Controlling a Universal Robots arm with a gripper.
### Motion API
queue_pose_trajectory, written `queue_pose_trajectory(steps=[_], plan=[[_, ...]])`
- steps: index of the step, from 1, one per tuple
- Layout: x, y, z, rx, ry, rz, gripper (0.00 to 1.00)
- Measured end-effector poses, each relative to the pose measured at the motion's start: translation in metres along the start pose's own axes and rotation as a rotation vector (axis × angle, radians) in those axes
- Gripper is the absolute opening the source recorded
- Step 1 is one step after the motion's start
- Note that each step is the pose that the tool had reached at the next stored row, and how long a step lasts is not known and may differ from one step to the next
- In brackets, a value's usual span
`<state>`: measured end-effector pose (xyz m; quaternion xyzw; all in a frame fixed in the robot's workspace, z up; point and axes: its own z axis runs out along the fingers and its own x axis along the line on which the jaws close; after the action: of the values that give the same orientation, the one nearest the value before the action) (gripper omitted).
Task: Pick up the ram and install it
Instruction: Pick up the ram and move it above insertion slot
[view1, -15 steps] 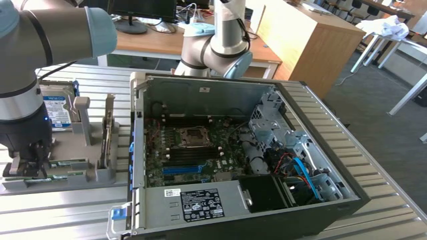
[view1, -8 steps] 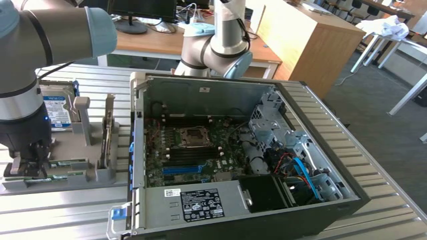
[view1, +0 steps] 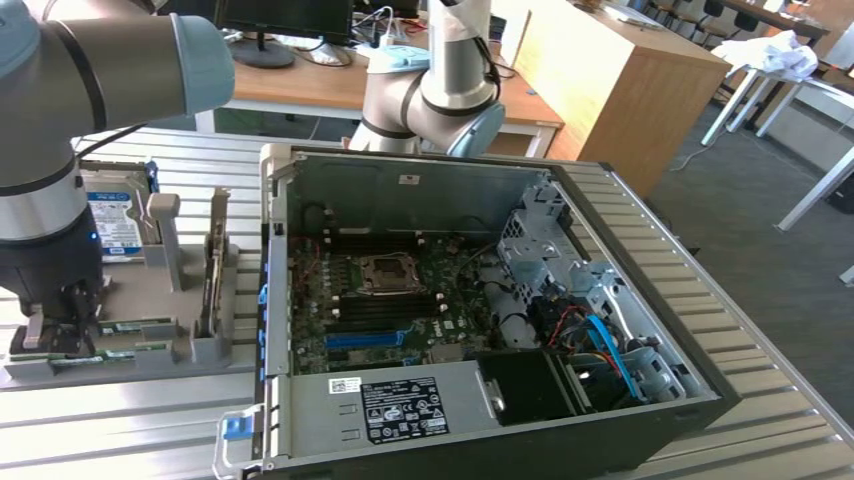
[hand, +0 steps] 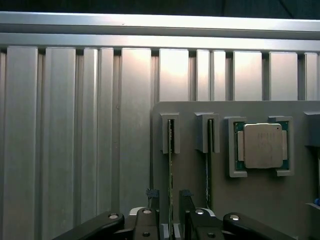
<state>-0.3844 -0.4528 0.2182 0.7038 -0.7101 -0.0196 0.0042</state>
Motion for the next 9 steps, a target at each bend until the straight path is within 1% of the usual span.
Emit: queue_pose_trajectory(steps=[9], plan=[[0.0, -0.0075, -0.0003, -0.0002, -0.0043, -0.008, 0.3]])
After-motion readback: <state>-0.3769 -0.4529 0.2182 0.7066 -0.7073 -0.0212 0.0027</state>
